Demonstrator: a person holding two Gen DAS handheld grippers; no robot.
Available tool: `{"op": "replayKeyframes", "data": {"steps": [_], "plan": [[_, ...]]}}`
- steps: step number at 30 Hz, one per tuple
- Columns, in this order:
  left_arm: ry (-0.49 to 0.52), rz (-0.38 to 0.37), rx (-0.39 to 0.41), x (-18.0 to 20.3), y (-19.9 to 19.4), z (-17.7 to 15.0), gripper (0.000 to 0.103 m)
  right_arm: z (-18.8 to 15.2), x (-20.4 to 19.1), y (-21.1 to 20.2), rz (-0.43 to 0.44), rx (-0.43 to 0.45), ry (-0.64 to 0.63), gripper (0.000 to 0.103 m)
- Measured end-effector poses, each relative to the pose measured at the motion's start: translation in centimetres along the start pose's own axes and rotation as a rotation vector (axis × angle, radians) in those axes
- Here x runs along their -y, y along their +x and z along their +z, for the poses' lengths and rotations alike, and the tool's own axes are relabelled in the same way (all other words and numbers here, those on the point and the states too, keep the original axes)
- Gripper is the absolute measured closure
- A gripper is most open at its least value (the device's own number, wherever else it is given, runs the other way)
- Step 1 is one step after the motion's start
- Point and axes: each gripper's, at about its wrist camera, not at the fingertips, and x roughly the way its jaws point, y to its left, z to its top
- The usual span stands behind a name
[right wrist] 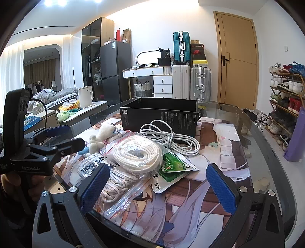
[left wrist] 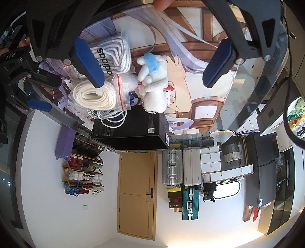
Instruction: Organize soft objects
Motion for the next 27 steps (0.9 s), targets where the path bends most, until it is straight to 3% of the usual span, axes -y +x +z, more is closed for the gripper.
{"op": "replayKeyframes", "data": {"steps": [27], "plan": [[-0.023,0.027,-0.026,-0.84,0.81,0.66,0.0,0.28,0.81,0.8,-0.009,-0.022,0.024,0.0]]}}
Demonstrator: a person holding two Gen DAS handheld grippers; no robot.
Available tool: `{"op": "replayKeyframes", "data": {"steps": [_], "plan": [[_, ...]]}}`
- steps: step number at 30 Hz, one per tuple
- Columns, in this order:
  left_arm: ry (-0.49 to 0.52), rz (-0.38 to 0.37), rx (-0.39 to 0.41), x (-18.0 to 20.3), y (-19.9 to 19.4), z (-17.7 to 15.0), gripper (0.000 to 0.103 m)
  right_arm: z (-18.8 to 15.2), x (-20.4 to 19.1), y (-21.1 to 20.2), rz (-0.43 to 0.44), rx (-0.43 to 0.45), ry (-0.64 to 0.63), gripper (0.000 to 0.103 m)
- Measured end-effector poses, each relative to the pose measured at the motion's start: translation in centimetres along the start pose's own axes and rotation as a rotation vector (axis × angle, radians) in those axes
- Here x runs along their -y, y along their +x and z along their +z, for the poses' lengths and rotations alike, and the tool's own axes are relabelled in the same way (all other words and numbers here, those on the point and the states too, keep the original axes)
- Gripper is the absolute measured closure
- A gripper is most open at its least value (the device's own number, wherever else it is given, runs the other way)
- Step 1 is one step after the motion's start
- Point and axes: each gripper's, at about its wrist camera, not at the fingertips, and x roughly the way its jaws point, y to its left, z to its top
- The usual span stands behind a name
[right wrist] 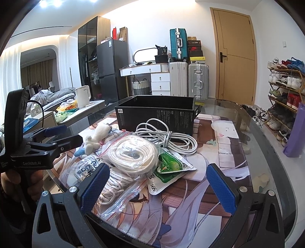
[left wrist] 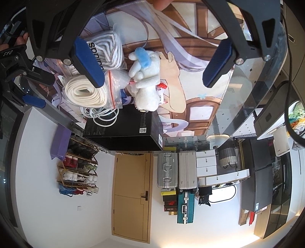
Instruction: Organize soft objects
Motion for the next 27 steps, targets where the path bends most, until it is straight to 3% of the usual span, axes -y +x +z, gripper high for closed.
{"op": "replayKeyframes", "data": {"steps": [22,27], "plan": [[0.015,0.002,-0.001,0.2,-0.2,0.0,0.0,0.5,-0.6,-0.1,0.018,0.006,-0.029,0.0],[0.024,0.0,-0.024,0.2,0.3,-0.3,0.0,1.1,-0.9,0.7,0.022,-0.029,-0.047,0.0]]}}
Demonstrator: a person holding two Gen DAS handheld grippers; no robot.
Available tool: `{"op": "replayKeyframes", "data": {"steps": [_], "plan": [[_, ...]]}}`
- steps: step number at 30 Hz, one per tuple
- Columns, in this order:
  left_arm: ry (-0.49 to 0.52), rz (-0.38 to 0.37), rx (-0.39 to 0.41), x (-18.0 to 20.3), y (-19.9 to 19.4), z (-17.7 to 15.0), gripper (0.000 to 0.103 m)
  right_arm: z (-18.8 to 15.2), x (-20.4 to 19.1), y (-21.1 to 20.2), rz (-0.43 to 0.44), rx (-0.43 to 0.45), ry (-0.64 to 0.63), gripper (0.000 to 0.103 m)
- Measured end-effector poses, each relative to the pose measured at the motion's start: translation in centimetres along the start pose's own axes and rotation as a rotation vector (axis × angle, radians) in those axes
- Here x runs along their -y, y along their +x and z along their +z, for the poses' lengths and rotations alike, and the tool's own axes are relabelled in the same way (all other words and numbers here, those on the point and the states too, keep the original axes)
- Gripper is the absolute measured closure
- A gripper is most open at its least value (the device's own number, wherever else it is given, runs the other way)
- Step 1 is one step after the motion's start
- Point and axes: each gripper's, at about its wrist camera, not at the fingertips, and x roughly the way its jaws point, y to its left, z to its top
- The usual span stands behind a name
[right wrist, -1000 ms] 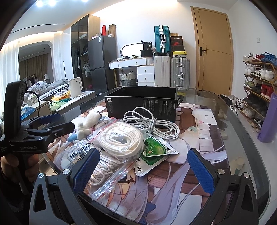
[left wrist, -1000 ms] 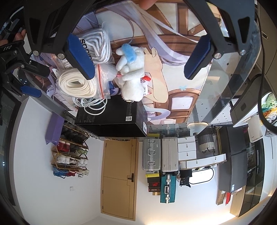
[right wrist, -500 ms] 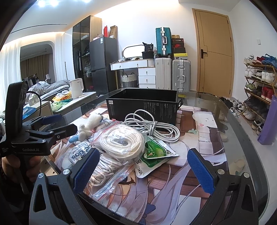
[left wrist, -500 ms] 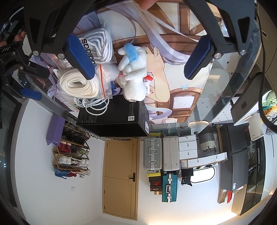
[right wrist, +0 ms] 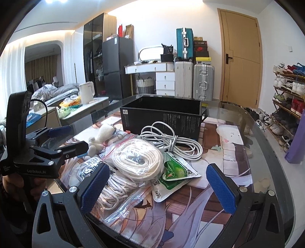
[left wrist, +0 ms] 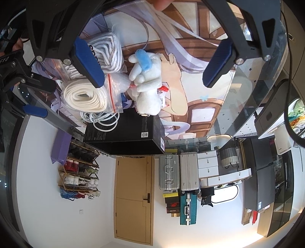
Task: Organize soft objects
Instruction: 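Grasp the white plush toy with the left gripper while the right gripper grasps the bagged white rope coil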
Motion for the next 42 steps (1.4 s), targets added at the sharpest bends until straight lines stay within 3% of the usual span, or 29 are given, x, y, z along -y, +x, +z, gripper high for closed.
{"op": "replayKeyframes", "data": {"steps": [10,25,38,42], "plan": [[-0.018,0.008,-0.032,-0.7,1.3,0.3,0.0,1.1,-0.8,2.6,0.052,-0.071,-0.03,0.0],[-0.026,-0.008,-0.11,-1.4,3.5,0.0,0.001,2.0,-2.7,6.4,0.056,-0.167,-0.11,0.0],[0.001,-0.119,-0.117,-0.7,3.7,0.0,0.038,2.2,-2.7,7.5,0.096,-0.224,-0.119,0.001],[-0.018,-0.165,-0.124,-0.6,3.7,-0.1,0.053,2.2,-2.8,7.5,0.103,-0.229,-0.131,0.009]]}}
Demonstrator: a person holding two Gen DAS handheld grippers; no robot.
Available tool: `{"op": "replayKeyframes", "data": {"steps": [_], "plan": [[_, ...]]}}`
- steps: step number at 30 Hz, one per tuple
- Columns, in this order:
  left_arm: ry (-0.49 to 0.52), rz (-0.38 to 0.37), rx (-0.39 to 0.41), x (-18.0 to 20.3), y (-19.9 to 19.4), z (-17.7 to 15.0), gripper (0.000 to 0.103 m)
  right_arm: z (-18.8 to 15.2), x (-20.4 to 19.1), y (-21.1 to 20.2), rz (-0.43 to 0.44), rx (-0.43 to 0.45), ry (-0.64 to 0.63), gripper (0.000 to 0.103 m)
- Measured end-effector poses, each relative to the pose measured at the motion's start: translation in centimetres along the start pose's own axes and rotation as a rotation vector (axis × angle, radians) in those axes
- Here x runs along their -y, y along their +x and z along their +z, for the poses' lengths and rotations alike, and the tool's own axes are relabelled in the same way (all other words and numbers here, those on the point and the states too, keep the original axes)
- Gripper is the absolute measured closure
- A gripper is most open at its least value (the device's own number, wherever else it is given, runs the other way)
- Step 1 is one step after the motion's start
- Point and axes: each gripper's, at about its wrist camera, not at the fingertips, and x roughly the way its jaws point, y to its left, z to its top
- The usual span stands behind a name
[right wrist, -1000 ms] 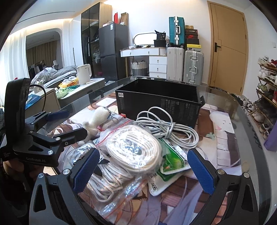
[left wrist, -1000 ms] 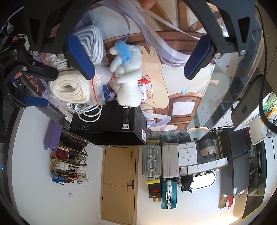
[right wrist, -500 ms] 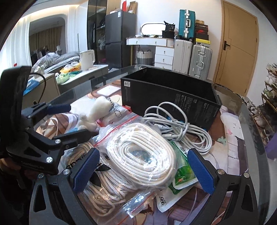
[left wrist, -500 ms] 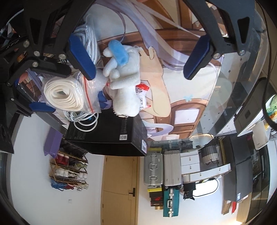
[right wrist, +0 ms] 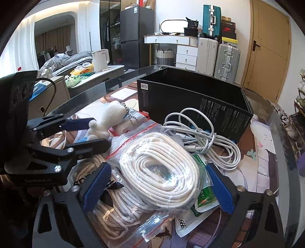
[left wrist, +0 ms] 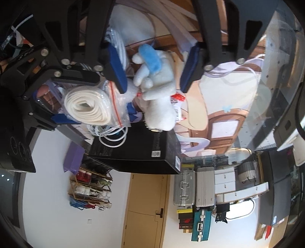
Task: Organize soft objects
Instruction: 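Grasp the white plush toy with the left gripper while the right gripper grasps the bagged white rope coil, then lift the plush toy and rope coil and carry both over the black box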
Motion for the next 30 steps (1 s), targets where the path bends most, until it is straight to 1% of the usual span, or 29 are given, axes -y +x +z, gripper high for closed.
{"op": "replayKeyframes", "data": {"steps": [1,2,3,5,7,9,12,13,15,17,23,30], "plan": [[0.002,-0.004,0.0,0.2,-0.1,0.0,0.055,0.2,0.0,0.3,-0.004,0.0,-0.006,0.012],[0.005,-0.007,0.0,0.3,-0.1,0.0,0.059,0.2,0.0,0.2,-0.008,-0.001,-0.009,0.016],[0.008,-0.012,-0.001,0.4,-0.1,0.0,0.062,0.2,0.0,0.3,-0.014,-0.003,-0.014,0.018],[0.005,-0.023,-0.001,0.5,-0.2,0.0,0.064,0.0,0.1,0.2,-0.014,-0.005,-0.02,0.022],[-0.005,-0.032,-0.004,0.3,-0.2,0.0,0.065,-0.2,0.2,0.1,-0.019,0.001,-0.025,0.027],[-0.009,-0.036,-0.003,0.3,-0.3,0.0,0.066,-0.3,0.4,-0.1,-0.026,0.01,-0.021,0.035],[-0.008,-0.035,0.002,0.2,-0.5,0.0,0.068,-0.5,0.6,-0.7,-0.023,0.029,-0.015,0.044],[-0.007,-0.034,0.004,0.2,-0.5,0.0,0.068,-0.7,0.7,-1.0,-0.021,0.037,-0.013,0.046],[-0.01,-0.032,0.012,0.2,-0.7,0.0,0.069,-1.0,0.7,-1.3,-0.025,0.049,-0.016,0.053],[-0.013,-0.033,0.021,0.0,-1.0,0.0,0.069,-1.2,0.8,-1.8,-0.027,0.064,-0.016,0.057],[-0.02,-0.031,0.056,-0.1,-2.1,0.4,0.069,-1.8,1.2,-3.3,-0.023,0.102,0.002,0.06],[-0.009,-0.03,0.088,0.3,-3.4,1.3,0.069,-2.3,1.8,-5.6,-0.013,0.163,0.031,0.06]]}}
